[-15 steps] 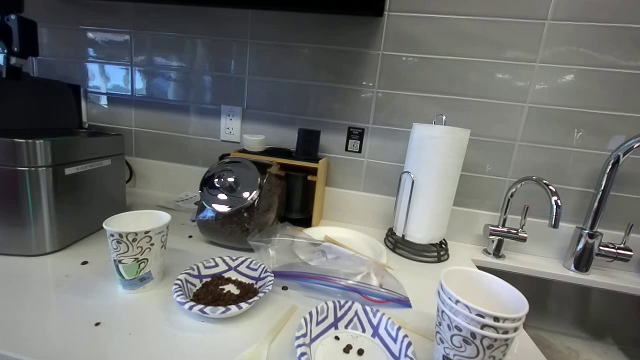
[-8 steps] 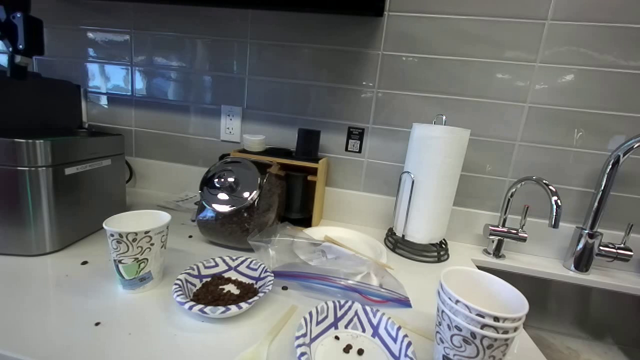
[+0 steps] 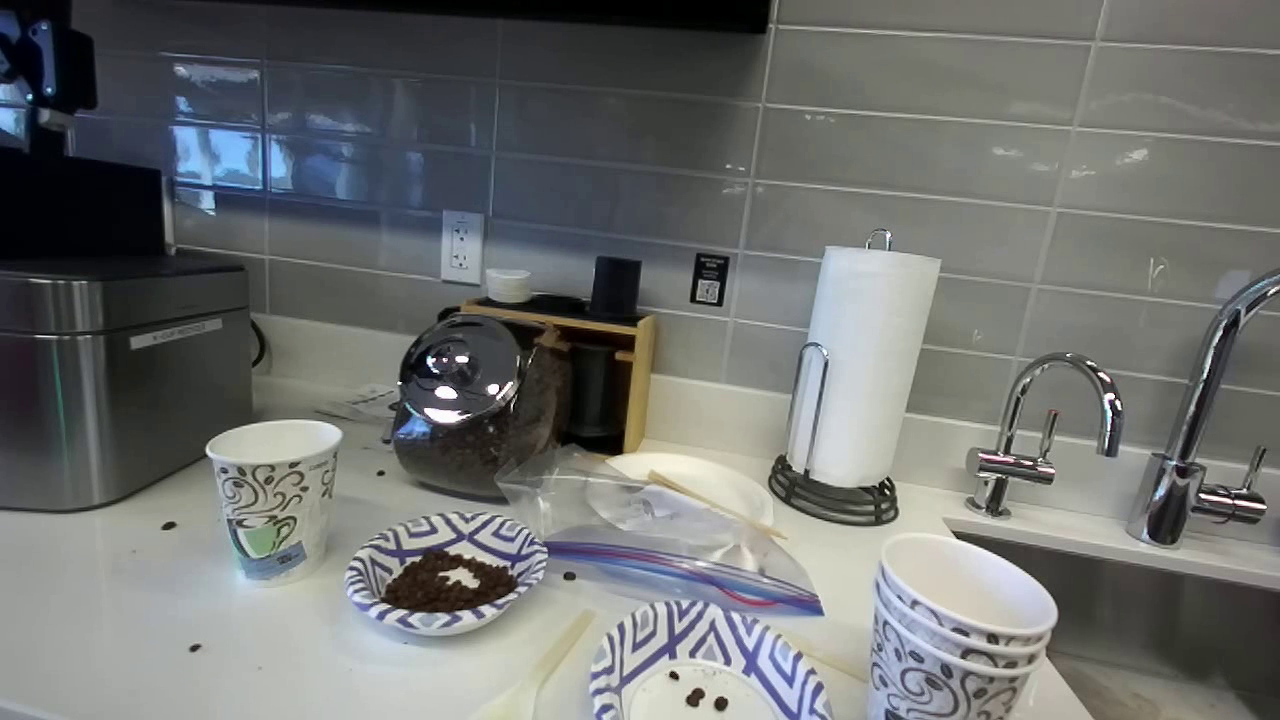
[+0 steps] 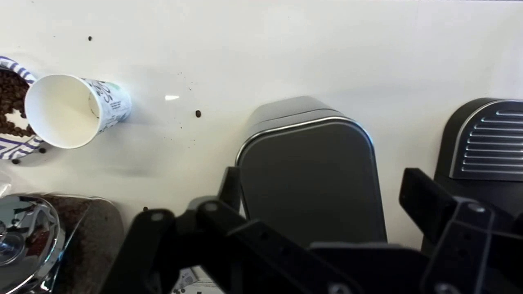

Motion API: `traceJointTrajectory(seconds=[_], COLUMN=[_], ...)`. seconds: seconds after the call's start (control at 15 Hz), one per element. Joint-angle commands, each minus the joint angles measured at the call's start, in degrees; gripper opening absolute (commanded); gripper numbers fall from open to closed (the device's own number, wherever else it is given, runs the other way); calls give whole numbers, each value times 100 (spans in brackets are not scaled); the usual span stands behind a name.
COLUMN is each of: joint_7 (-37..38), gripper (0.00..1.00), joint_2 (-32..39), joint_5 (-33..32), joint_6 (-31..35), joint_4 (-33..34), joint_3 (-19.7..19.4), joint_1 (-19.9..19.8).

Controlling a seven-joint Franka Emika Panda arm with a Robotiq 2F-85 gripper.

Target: Open the lid on the bin and put a k-cup into it then close it

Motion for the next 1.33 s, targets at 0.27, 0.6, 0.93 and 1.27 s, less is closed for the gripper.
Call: traceJointTrajectory(seconds=[0.27,0.6,0.93,1.27], joint_7=[450,257,501,361], gripper=[100,100,100,100], joint_2=[-270,-777,-1553,-2017], joint_5=[-479,-1115,-1207,-881], joint_6=[-124,541,2147,3902], joint_4=[-102,-579,-1494,-2229], joint_3=[68,206,300,249], joint_1=[51,52,-77,-279])
